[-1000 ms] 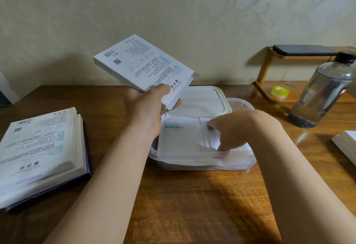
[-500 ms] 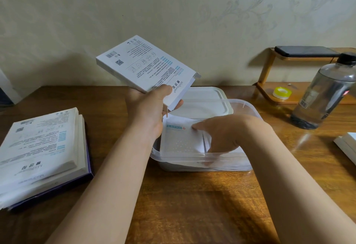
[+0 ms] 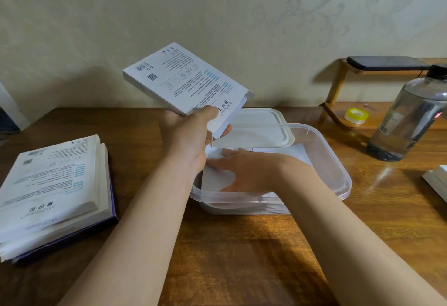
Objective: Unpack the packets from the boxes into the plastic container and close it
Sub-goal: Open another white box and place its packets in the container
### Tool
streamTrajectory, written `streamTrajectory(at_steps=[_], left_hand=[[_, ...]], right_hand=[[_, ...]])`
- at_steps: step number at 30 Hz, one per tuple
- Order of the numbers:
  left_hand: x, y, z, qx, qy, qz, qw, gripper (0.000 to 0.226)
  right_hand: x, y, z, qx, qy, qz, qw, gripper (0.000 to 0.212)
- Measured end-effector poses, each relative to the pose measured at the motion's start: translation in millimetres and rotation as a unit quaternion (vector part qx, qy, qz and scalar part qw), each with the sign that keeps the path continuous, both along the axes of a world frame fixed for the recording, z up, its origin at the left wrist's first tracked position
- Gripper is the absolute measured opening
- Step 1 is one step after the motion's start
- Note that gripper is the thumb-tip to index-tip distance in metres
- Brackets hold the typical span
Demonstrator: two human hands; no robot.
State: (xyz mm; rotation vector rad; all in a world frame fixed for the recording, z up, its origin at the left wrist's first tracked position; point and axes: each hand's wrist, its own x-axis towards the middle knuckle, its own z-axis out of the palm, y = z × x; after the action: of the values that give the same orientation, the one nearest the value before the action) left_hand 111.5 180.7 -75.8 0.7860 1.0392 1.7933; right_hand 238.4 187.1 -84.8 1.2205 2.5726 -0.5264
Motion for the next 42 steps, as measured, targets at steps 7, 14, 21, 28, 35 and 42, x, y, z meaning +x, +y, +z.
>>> streamTrajectory(at_steps=[7,14,21,28,35,42], left_hand=[[0,-4,2,-0.015,0.007,-0.003,1.0,0.037],[-1,-2,1,-0.013,0.002,-0.005,1.0,0.04],[3,-5,9,-0.014,-0.02,-0.091,0.996,0.039],[5,-8,12,-0.042,-0.036,-0.098,0.994,0.035],[3,-8,15,-0.069,-0.057,-0.05,0.995,0.03],[6,-12,19,-0.054,-0.065,-0.086,0.993,0.032]], right_hand=[[31,-1,29,0.058,-0.088,-0.098,0.99,0.099],[34,-1,32,0.034,-0.053,-0.129,0.99,0.088],[31,2,51,-0.101,0.473,-0.372,0.792,0.024],[26,6,45,-0.156,0.565,-0.414,0.697,0.009],[23,7,44,-0.212,0.616,-0.404,0.642,0.012],[21,12,36,-0.223,0.626,-0.414,0.622,0.014]])
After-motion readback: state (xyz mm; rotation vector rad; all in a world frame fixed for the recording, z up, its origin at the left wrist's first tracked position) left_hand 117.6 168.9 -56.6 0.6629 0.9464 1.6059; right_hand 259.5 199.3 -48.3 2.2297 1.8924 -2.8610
